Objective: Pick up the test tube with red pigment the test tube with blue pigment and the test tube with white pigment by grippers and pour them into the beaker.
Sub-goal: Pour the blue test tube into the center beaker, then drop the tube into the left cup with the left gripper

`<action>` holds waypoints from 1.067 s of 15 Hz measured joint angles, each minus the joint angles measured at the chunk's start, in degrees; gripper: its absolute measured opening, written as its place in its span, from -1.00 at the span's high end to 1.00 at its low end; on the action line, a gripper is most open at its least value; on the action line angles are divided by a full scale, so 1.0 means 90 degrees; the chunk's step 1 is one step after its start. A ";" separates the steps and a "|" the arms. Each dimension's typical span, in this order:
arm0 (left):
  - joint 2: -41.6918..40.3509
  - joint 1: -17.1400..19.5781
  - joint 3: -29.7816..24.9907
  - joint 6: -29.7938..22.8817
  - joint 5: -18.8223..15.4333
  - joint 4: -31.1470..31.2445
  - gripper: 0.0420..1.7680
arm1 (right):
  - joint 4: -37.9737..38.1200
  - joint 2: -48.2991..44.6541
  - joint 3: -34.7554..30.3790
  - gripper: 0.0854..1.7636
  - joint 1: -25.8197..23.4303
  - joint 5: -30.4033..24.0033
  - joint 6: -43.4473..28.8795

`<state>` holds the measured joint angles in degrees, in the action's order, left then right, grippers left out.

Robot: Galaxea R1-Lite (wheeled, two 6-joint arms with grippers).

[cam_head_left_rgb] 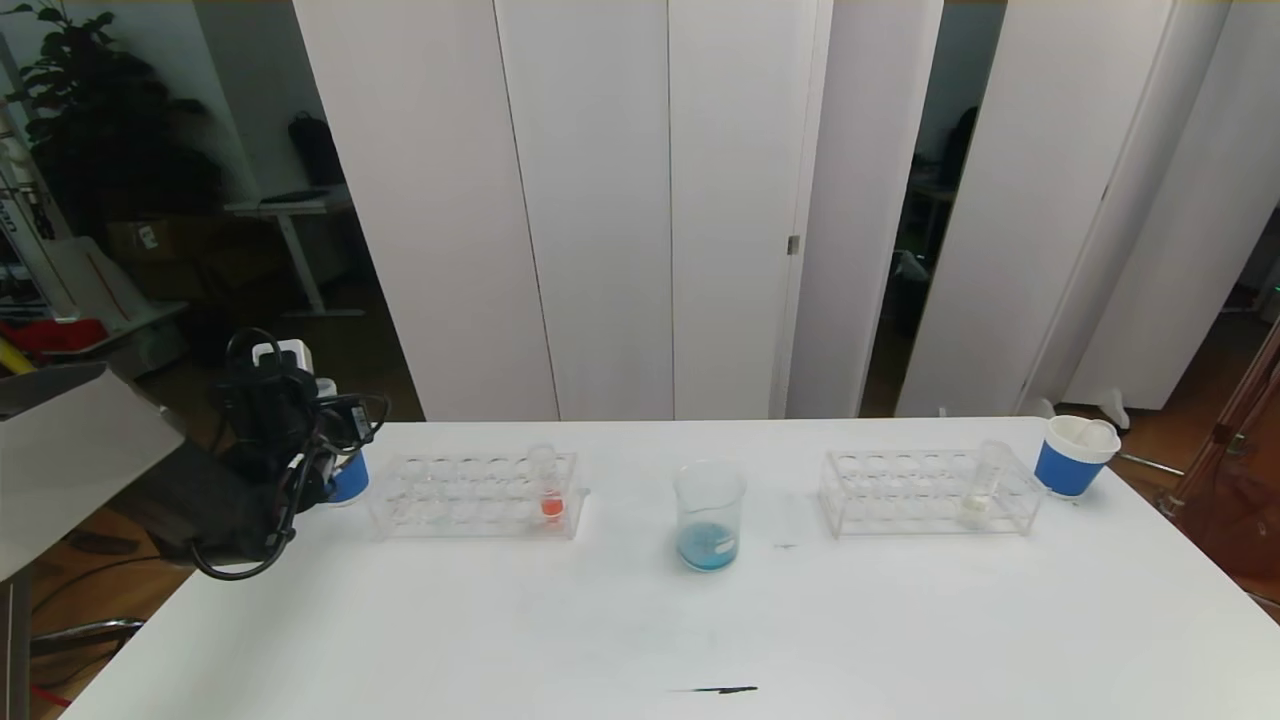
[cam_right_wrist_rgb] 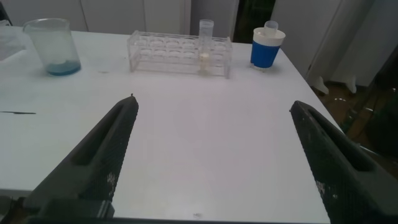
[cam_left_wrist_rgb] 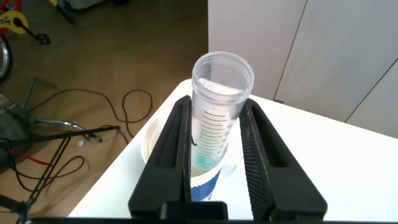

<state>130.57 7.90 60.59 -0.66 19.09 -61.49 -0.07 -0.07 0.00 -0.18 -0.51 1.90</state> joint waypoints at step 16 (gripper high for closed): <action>0.0245 0.0228 0.0005 -0.0020 -0.0214 -0.0009 -0.98 | 0.0000 0.0000 0.0000 -0.98 0.0000 0.0000 0.0000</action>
<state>132.78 9.95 60.64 -0.84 17.16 -61.57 -0.07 -0.07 0.00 -0.18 -0.51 1.90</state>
